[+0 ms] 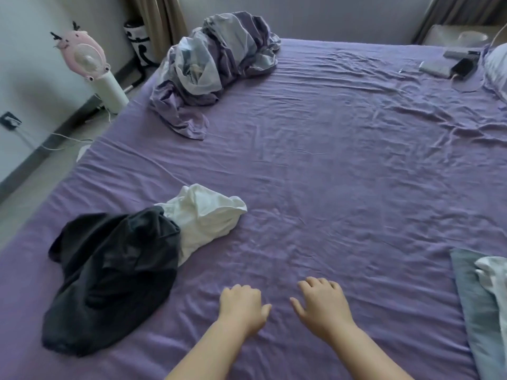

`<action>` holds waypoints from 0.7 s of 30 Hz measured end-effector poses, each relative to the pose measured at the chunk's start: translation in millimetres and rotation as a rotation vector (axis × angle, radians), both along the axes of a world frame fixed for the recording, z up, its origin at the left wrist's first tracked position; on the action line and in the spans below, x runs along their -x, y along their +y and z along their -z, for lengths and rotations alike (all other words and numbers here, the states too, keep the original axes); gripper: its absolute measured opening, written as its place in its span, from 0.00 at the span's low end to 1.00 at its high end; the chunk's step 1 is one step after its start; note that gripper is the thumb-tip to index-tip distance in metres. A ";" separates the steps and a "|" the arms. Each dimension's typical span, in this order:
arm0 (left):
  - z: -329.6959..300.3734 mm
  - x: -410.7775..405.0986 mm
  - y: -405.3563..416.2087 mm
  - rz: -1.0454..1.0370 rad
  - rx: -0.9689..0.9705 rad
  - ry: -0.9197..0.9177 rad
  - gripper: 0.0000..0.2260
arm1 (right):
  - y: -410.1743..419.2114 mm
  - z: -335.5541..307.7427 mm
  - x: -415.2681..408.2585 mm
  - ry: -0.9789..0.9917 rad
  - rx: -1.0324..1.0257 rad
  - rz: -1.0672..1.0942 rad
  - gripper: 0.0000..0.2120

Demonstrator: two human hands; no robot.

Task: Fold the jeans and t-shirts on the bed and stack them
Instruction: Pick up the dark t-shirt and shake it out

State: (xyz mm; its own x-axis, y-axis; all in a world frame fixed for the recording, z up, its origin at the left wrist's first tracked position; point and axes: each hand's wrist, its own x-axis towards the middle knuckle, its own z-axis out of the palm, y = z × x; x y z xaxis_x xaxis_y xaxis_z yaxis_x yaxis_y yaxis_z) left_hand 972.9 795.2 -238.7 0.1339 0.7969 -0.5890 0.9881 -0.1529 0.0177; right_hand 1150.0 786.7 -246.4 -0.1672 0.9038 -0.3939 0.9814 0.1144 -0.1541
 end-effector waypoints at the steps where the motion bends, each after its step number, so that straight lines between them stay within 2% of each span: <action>1: -2.6 17.5 7.2 -0.018 -0.005 -0.002 0.21 | 9.6 -0.9 18.5 0.004 -0.002 -0.017 0.21; 8: -18.9 125.4 66.0 -0.065 -0.154 0.026 0.20 | 77.0 -10.3 127.7 0.062 -0.041 -0.050 0.22; 15: -19.1 187.6 114.3 -0.103 -0.409 0.023 0.16 | 119.0 -10.5 208.1 0.106 -0.095 -0.094 0.20; 19: -5.9 205.4 118.8 -0.204 -0.249 0.057 0.26 | 118.8 -0.7 250.4 0.173 -0.070 -0.097 0.22; 21: 1.4 212.4 118.2 -0.208 -0.232 0.067 0.23 | 116.9 4.5 263.8 0.205 -0.068 -0.089 0.22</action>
State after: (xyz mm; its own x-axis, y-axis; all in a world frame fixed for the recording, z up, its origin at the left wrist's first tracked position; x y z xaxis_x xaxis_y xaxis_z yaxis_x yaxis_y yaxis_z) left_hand 760.5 913.4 -240.2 -0.0791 0.9171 -0.3907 0.9964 0.0605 -0.0598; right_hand 886.1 903.6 -250.9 -0.3181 0.9052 -0.2818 0.9158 0.2164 -0.3384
